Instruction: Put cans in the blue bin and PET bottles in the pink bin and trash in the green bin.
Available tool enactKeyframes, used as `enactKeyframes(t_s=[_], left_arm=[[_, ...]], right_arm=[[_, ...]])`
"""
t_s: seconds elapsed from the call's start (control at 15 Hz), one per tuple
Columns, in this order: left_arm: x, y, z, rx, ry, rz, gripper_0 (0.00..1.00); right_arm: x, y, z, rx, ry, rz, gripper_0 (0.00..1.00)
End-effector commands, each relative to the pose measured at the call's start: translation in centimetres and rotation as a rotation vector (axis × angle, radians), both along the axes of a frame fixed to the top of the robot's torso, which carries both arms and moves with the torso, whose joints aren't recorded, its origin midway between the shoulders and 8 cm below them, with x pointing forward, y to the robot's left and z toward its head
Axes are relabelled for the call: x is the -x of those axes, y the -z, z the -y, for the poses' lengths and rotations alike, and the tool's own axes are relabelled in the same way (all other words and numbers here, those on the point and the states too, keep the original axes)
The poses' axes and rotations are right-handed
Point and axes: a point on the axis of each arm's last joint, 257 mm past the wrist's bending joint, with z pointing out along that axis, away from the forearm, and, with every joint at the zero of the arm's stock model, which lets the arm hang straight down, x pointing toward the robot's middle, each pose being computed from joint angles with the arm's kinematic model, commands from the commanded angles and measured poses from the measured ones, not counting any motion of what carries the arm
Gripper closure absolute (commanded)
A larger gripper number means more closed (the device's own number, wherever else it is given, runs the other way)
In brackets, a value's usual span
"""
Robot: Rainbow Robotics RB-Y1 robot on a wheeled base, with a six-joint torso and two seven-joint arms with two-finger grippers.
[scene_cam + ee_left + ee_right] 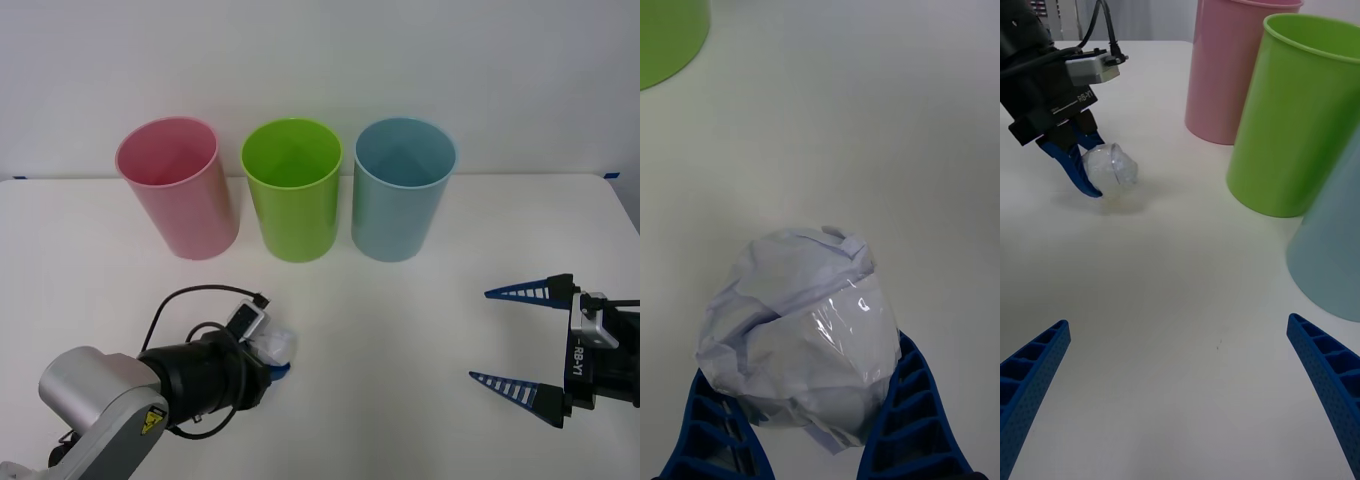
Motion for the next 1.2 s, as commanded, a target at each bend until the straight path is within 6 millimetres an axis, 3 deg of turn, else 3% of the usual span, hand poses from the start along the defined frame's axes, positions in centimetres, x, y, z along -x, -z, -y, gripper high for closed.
enactKeyframes(t_s=[0.07,0.33,0.6,0.8,1.2], left_arm=[[-0.2,-0.9,0.0,0.049,0.059,0.032,1.00],[-1.2,-2.4,-1.0,0.113,0.075,0.092,1.00],[-3.3,-4.9,-1.3,0.187,0.078,0.189,1.00],[-3.6,-6.9,-2.0,0.275,0.052,0.180,1.00],[-4.2,-13.8,-1.7,0.466,0.063,0.206,1.00]], right_arm=[[0.0,0.0,0.0,0.000,0.000,0.000,0.00],[0.0,0.0,0.0,0.000,0.000,0.000,0.00],[0.0,0.0,0.0,0.000,0.000,0.000,0.00],[0.0,0.0,0.0,0.000,0.000,0.000,0.00],[0.0,0.0,0.0,0.000,0.000,0.000,0.00]])
